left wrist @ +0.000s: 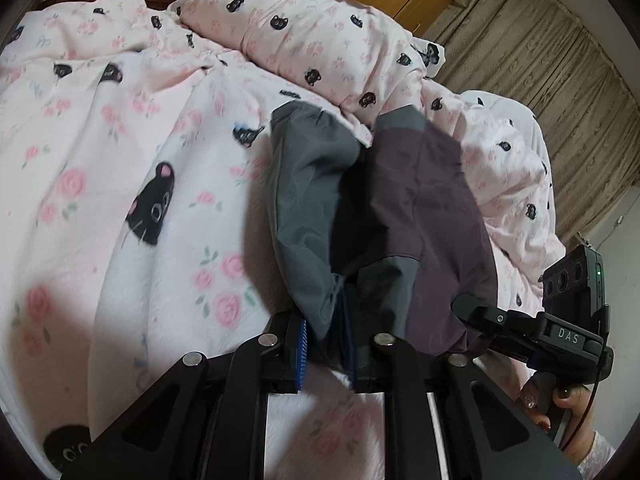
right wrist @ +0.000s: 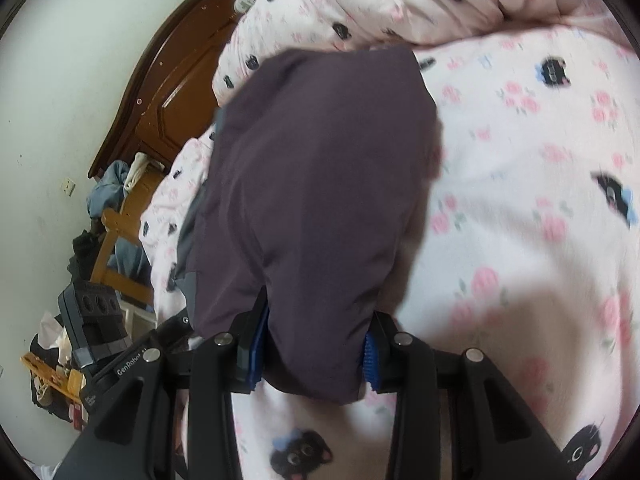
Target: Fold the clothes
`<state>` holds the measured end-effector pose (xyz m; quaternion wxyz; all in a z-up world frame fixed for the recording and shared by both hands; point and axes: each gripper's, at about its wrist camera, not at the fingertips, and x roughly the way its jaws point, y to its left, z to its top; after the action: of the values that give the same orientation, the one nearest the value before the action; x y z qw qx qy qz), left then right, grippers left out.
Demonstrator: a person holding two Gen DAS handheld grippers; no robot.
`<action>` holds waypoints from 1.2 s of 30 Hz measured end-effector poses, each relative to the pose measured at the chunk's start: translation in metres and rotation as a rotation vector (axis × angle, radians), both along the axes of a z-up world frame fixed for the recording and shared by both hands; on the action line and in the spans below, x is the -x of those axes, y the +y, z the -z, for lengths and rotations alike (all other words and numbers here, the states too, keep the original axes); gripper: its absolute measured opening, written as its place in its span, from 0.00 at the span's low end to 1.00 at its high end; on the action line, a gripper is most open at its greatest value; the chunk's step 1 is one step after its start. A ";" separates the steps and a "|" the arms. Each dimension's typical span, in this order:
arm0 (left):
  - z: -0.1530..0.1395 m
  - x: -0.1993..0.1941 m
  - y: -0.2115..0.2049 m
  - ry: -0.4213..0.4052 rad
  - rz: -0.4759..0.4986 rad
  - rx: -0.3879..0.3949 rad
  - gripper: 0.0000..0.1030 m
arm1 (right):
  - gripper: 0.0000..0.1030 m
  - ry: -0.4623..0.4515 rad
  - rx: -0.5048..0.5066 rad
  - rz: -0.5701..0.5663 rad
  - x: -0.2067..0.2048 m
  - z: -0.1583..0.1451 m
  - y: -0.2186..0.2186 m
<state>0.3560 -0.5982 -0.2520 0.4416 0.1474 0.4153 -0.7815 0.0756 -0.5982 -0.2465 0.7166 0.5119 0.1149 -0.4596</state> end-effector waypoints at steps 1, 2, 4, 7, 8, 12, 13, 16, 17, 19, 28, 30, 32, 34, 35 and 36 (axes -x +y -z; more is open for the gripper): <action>0.000 -0.001 0.000 0.002 0.002 -0.004 0.16 | 0.37 -0.004 -0.006 0.001 0.001 0.002 0.001; -0.001 -0.001 -0.001 0.002 0.004 -0.011 0.17 | 0.37 -0.006 -0.011 0.003 0.001 0.002 0.001; -0.003 -0.003 -0.002 0.004 0.001 -0.026 0.21 | 0.38 -0.002 -0.017 0.008 0.001 0.003 0.000; -0.015 -0.017 0.003 0.030 -0.064 -0.011 0.31 | 0.48 0.030 -0.028 0.016 0.002 0.002 0.005; -0.021 -0.023 0.007 0.025 -0.101 0.011 0.33 | 0.51 0.046 -0.022 0.018 0.002 -0.002 0.005; -0.049 -0.041 0.020 -0.013 -0.194 0.116 0.33 | 0.60 0.120 0.026 0.028 0.002 -0.026 0.004; -0.057 -0.043 0.022 -0.016 -0.195 0.142 0.33 | 0.60 0.138 0.037 0.030 0.002 -0.032 0.003; -0.081 -0.033 0.026 -0.041 -0.164 0.218 0.33 | 0.61 0.194 0.073 0.037 0.002 -0.049 0.002; -0.088 -0.028 0.026 -0.049 -0.148 0.241 0.33 | 0.61 0.212 0.085 0.039 0.002 -0.055 0.002; -0.100 -0.010 0.028 -0.067 -0.095 0.287 0.33 | 0.61 0.249 0.110 0.044 0.002 -0.067 0.001; -0.072 0.059 0.011 -0.229 0.062 0.207 0.33 | 0.59 0.416 0.152 0.054 -0.014 -0.105 -0.026; -0.048 0.058 0.002 -0.279 0.031 0.137 0.33 | 0.59 0.438 0.120 0.046 -0.025 -0.101 -0.046; -0.032 0.049 -0.004 -0.252 0.015 0.096 0.33 | 0.59 0.434 0.093 0.032 -0.033 -0.092 -0.062; -0.025 0.045 -0.006 -0.223 0.008 0.090 0.33 | 0.59 0.435 0.077 0.022 -0.038 -0.083 -0.074; -0.022 0.043 -0.007 -0.209 0.004 0.088 0.34 | 0.60 0.444 0.070 0.017 -0.041 -0.079 -0.080; -0.020 0.045 -0.008 -0.202 -0.001 0.087 0.34 | 0.61 0.457 0.055 0.008 -0.043 -0.073 -0.086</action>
<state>0.3114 -0.6059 -0.2323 0.4874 0.2059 0.3344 -0.7799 0.1190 -0.6843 -0.1733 0.6838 0.3754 0.2597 -0.5693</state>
